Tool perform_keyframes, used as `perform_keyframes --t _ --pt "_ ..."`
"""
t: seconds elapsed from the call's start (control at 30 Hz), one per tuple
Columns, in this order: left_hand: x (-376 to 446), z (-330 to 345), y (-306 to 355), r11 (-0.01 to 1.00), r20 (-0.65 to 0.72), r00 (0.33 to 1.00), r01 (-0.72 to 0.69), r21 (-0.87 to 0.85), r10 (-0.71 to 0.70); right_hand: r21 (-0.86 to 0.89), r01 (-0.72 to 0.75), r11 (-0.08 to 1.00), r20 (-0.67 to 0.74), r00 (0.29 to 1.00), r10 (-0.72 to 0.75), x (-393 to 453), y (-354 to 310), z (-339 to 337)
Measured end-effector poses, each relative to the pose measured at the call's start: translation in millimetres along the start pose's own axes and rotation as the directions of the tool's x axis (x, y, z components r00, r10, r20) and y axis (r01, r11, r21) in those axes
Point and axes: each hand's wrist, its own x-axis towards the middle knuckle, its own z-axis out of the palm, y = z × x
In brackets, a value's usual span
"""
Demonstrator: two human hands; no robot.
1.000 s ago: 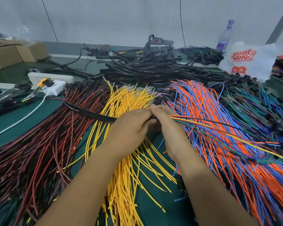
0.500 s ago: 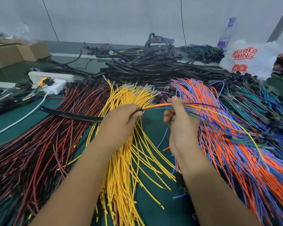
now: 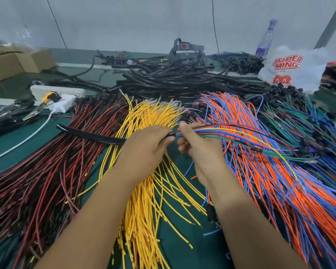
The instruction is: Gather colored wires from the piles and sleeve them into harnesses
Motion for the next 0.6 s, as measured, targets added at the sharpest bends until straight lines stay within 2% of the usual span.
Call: perform_keyframes --t 0.1,0.2,0.33,0.43,0.6 --pt "1.2 1.9 -0.6 0.975 -0.011 0.991 0.127 -0.183 -0.131 0.176 -0.054 0.983 0.039 0.998 0.048 0.9 -2.2 2.5" --pt "2.8 0.4 -3.6 0.921 -0.022 0.968 0.232 -0.314 -0.251 0.345 -0.048 0.937 -0.036 0.997 0.064 2.8 -6.1 1.8" --pt "1.5 -2.1 -5.1 0.918 -0.031 0.961 0.254 -0.305 -0.276 0.51 -0.009 0.86 -0.085 0.995 0.061 3.9 -14.2 -5.9" --pt "0.9 -3.8 -8.1 0.951 -0.015 0.969 0.238 -0.199 -0.245 0.446 0.017 0.895 -0.123 0.991 0.043 5.8 -16.3 -9.9" --pt "-2.7 -7.4 -9.4 0.985 0.0 0.985 0.173 -0.025 -0.173 0.269 0.155 0.951 -0.295 0.953 -0.072 8.4 -12.6 -7.5"
